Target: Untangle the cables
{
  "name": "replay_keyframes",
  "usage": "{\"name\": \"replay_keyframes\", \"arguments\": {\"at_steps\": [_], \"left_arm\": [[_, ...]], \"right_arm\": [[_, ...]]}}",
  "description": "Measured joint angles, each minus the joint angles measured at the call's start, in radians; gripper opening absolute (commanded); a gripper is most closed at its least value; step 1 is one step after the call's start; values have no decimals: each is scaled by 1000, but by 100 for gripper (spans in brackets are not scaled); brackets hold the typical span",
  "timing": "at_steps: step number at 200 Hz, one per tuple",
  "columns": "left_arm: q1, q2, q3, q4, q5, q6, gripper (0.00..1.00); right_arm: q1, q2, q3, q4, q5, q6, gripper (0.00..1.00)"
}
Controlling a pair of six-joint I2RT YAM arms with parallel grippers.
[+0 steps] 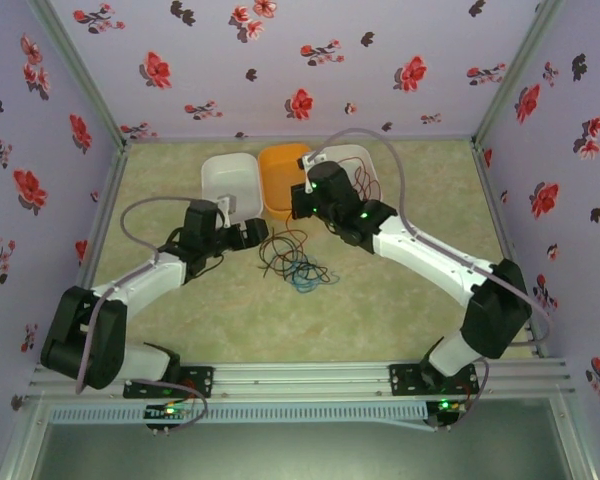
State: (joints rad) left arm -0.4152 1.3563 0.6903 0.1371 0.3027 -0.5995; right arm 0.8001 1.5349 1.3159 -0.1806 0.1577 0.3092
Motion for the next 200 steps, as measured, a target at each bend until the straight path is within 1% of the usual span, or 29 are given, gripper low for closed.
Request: {"name": "replay_keyframes", "arguments": {"at_steps": [60,123,166,200], "left_arm": [[-39,43,31,18,24,35,89],[-79,90,63,25,24,61,87],[-116,107,95,37,29,77,83],[-133,117,103,47,31,88,77]], "right_arm": [[5,-93,85,4,-10,-67,0],[7,-152,151,4,-77,-106,0],[14,-201,169,5,-135,-124,0],[17,-260,184,5,-147,-146,0]]}}
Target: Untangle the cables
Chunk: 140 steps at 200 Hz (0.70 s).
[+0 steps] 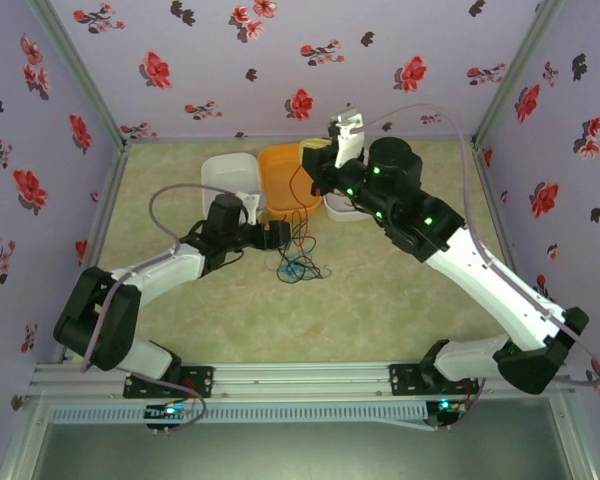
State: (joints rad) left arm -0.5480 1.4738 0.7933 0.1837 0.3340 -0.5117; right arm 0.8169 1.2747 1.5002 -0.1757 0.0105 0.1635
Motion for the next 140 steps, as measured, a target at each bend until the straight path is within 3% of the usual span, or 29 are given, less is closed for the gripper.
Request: {"name": "replay_keyframes", "arguments": {"at_steps": [28,140], "left_arm": [[-2,14,0,0,0,5,69],[-22,75,1,2,0,19,63]], "right_arm": [[0,-40,21,2,0,-15,0],[2,-97,83,5,96,-84,0]]}}
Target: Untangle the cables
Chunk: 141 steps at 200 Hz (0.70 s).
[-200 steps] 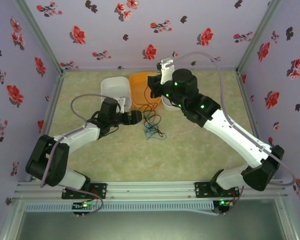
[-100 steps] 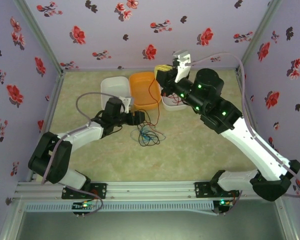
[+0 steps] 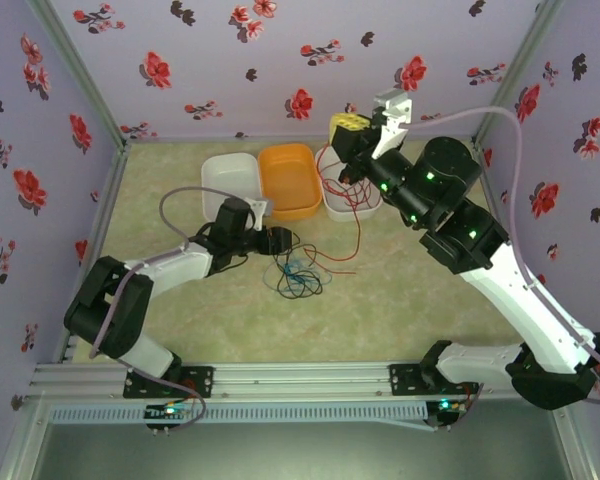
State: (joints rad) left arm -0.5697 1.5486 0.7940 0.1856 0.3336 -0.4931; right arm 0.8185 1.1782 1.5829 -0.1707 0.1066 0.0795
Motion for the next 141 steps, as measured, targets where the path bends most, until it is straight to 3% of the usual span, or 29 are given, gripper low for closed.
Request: {"name": "replay_keyframes", "arguments": {"at_steps": [54,96,116,141], "left_arm": [[-1,-8,-15,1,-16,3,68],[-2,-80,-54,1,-56,7,84],[-2,-129,-68,1,-84,12,99],[-2,-191,-91,-2,-143,10,100]], "right_arm": [[0,34,50,-8,147,-62,0],[-6,170,129,-6,288,-142,0],[-17,243,175,-6,324,-179,0],[-48,320,241,-5,343,-211,0]]}}
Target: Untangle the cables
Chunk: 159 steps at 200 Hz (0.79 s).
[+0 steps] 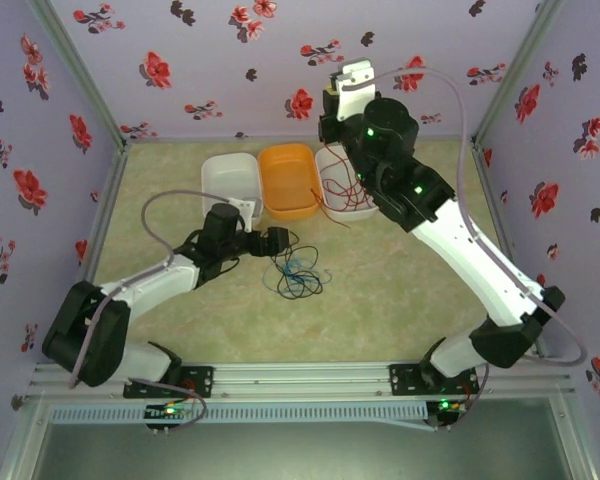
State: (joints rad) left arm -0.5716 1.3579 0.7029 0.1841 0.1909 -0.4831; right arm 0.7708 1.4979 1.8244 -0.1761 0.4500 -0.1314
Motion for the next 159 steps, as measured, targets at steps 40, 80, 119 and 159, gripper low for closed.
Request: {"name": "replay_keyframes", "arguments": {"at_steps": [40,80,119,159], "left_arm": [[0,-106,-56,-43,-153,-5,100],[0,-212,-92,-86,-288,-8,100],[0,-237,-97,-109,-346,-8,100],[0,-237,-97,-122,-366,-7,100]], "right_arm": [[-68,101,134,2,16,-27,0],[-125,182,208,19,32,-45,0],[-158,270,235,37,65,-61,0],[-186,379,278,34,94,-68,0]]}}
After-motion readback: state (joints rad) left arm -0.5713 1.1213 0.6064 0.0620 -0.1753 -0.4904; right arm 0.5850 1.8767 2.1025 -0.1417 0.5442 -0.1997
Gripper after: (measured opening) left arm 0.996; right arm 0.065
